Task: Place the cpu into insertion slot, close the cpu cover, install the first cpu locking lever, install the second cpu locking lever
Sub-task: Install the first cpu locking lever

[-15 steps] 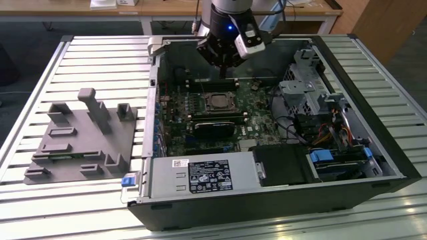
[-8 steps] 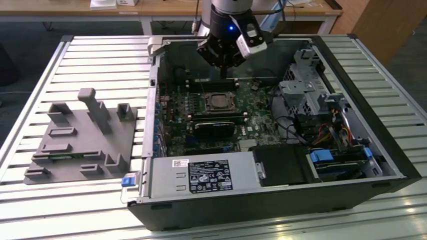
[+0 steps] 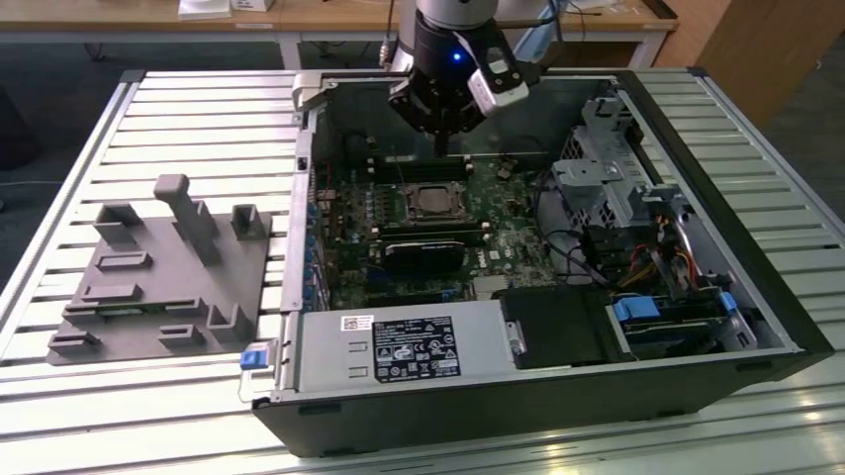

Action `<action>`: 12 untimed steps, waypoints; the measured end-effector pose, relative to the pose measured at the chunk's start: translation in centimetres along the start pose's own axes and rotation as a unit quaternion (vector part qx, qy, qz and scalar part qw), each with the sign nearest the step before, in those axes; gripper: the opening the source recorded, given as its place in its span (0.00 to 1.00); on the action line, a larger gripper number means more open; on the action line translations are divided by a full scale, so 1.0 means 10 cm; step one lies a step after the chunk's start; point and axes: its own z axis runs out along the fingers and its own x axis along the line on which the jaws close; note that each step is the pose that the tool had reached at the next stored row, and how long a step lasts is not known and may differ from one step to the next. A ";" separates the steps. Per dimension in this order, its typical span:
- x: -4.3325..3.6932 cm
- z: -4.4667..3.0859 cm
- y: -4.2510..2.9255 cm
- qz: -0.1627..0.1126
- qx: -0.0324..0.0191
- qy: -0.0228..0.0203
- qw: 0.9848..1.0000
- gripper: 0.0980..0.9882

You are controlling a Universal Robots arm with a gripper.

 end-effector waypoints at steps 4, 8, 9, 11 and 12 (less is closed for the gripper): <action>0.058 0.005 -0.003 0.000 0.000 -0.003 1.000 0.01; 0.151 0.016 -0.009 0.000 0.000 -0.005 1.000 0.01; 0.172 0.025 -0.010 0.000 0.000 -0.005 1.000 0.01; 0.201 0.047 -0.013 0.000 0.000 -0.005 1.000 0.01; 0.210 0.060 -0.014 0.000 0.000 -0.005 1.000 0.01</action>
